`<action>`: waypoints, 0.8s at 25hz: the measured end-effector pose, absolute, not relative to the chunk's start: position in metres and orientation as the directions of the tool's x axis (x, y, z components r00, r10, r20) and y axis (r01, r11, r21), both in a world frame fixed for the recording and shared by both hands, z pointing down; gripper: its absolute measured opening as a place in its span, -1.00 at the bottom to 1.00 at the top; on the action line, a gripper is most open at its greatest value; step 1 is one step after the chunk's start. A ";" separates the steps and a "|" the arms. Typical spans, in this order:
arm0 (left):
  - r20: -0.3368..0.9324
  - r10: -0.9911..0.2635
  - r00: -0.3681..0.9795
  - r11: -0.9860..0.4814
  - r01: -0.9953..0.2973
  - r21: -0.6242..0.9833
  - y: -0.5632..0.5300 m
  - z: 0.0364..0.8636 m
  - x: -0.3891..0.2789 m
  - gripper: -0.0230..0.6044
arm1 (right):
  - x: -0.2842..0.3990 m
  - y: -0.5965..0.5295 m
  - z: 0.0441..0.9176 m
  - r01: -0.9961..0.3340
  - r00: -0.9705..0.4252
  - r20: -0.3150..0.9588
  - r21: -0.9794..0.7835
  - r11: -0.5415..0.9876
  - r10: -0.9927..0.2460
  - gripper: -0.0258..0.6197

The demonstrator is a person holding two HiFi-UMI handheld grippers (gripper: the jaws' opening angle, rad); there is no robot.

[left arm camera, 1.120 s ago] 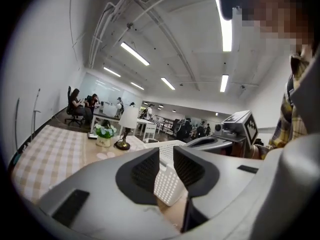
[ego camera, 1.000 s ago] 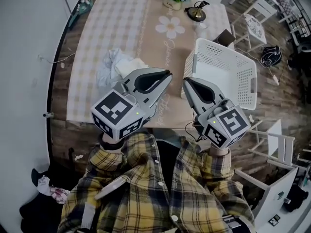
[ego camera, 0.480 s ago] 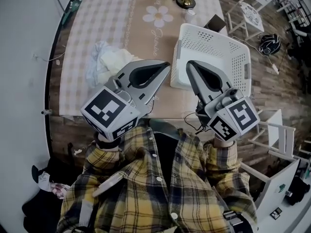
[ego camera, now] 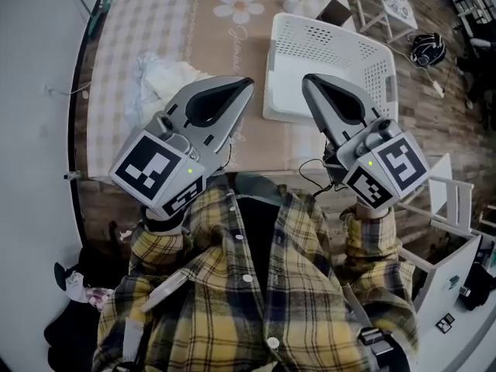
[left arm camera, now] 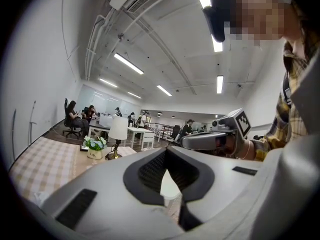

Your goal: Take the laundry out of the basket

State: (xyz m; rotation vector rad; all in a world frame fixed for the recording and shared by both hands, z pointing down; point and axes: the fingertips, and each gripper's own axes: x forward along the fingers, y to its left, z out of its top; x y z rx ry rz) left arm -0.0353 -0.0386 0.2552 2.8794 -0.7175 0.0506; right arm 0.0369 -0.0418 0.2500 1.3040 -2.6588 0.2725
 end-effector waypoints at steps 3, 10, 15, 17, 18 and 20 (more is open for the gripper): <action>0.072 -0.465 0.883 -0.868 -0.470 0.162 -0.037 0.254 -0.039 -0.88 | 0.039 -0.042 0.250 -0.788 -0.611 0.240 -0.093 0.608 -0.755 -0.90; 0.081 -0.483 0.872 -0.855 -0.490 0.170 -0.037 0.252 -0.043 -0.88 | 0.043 -0.041 0.247 -0.738 -0.659 0.304 -0.086 0.669 -0.688 -0.90; 0.100 -0.502 0.859 -0.842 -0.512 0.170 -0.039 0.256 -0.055 -0.88 | 0.033 -0.042 0.247 -0.716 -0.679 0.315 -0.082 0.693 -0.664 -0.90; 0.106 -0.507 0.856 -0.839 -0.518 0.170 -0.040 0.258 -0.059 -0.88 | 0.027 -0.044 0.249 -0.710 -0.686 0.313 -0.089 0.699 -0.657 -0.90; 0.108 -0.507 0.855 -0.838 -0.519 0.170 -0.041 0.259 -0.061 -0.88 | 0.024 -0.045 0.249 -0.707 -0.689 0.314 -0.093 0.701 -0.654 -0.90; 0.107 -0.508 0.855 -0.838 -0.519 0.168 -0.043 0.257 -0.065 -0.88 | 0.015 -0.046 0.246 -0.702 -0.693 0.313 -0.090 0.706 -0.650 -0.90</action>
